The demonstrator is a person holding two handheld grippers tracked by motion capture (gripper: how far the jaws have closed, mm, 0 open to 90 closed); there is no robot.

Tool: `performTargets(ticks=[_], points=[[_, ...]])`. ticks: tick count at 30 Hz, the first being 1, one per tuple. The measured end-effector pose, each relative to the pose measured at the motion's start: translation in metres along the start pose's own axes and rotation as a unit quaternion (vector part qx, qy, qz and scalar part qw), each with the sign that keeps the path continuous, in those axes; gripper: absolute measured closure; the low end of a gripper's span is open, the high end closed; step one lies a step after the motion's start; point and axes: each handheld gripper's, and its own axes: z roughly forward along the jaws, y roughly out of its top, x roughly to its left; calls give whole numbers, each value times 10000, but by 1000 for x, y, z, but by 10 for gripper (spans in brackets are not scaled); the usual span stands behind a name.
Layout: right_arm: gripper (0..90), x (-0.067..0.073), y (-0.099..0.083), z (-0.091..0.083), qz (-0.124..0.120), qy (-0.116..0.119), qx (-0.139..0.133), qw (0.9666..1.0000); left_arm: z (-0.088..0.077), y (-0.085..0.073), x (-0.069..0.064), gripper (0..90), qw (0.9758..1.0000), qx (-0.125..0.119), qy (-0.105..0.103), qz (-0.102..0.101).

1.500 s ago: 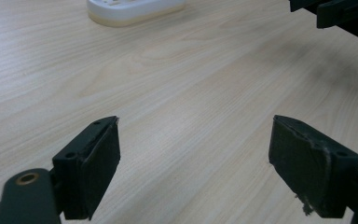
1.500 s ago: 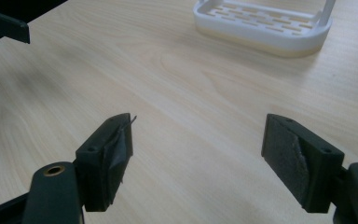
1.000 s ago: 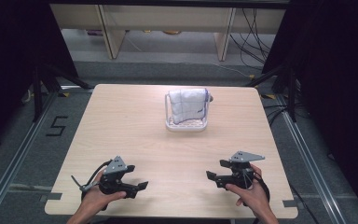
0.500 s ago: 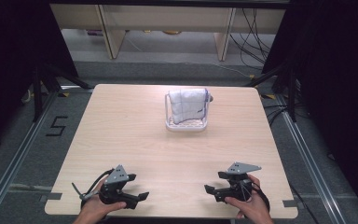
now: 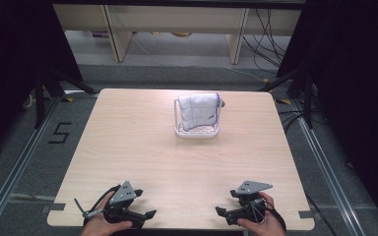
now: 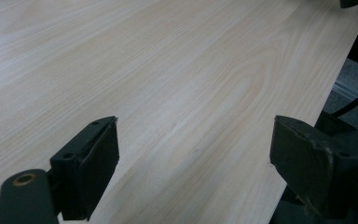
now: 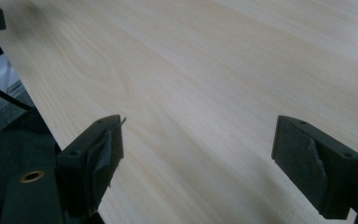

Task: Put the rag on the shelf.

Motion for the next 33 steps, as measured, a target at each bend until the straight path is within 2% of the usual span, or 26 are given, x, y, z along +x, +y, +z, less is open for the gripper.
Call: performTargets(ticks=[3,4,5,6,7,9,12,14,15,16,22,23,25,26,27,28,30,31,32,33], points=[[171,2,-2,1,21,15,54,10000,1,-2,-2,152,10000,-35,-18,-87],[170,3,-3,1,-9,-38,135,9999,1,-3,-1,152,10000,27,-31,-20],[169,4,-4,1,20,4,151,9999,2,-3,-1,152,10000,31,-17,-45],[169,4,-4,1,20,4,151,9999,2,-3,-1,152,10000,31,-17,-45],[169,4,-4,2,-80,-59,127,9999,2,-4,-2,152,9999,-6,-18,-101],[169,5,-4,2,-29,-138,155,9998,2,-3,-1,152,10000,57,-14,-38],[169,5,-5,4,-10,-164,68,9998,3,-4,-1,152,10000,44,-13,-87],[169,5,-5,4,-23,-157,80,9998,3,-4,0,152,10000,59,10,-63],[169,5,-5,3,-91,-125,203,9997,4,-4,-1,152,9999,-12,0,-143],[169,5,-5,4,-117,-123,180,9997,4,-4,-1,152,9999,-6,11,-146],[169,5,-5,4,-142,-147,203,9996,4,-4,0,152,9999,60,13,-89],[169,5,-5,4,-145,-146,201,9996,3,-4,1,152,9999,144,35,-13],[169,6,-5,5,-117,-146,120,9998,4,-4,-1,152,10000,53,-16,-82],[169,6,-5,6,-130,-143,121,9997,4,-4,1,152,9999,128,-11,-1],[170,6,-5,5,-119,-145,140,9997,7,-5,-1,151,9997,-3,-19,-229],[169,6,-5,4,-134,-129,248,9995,8,-5,-1,152,9998,-14,-36,-205],[169,7,-6,6,-118,-145,139,9997,8,-5,0,152,9997,22,-5,-247],[169,6,-5,5,-172,-152,142,9996,7,-5,2,152,9998,147,11,-112],[170,5,-5,4,-200,-129,181,9996,7,-5,2,152,9998,117,33,-138],[169,6,-5,4,-78,-101,230,9997,7,-5,2,152,9998,80,21,-167]])
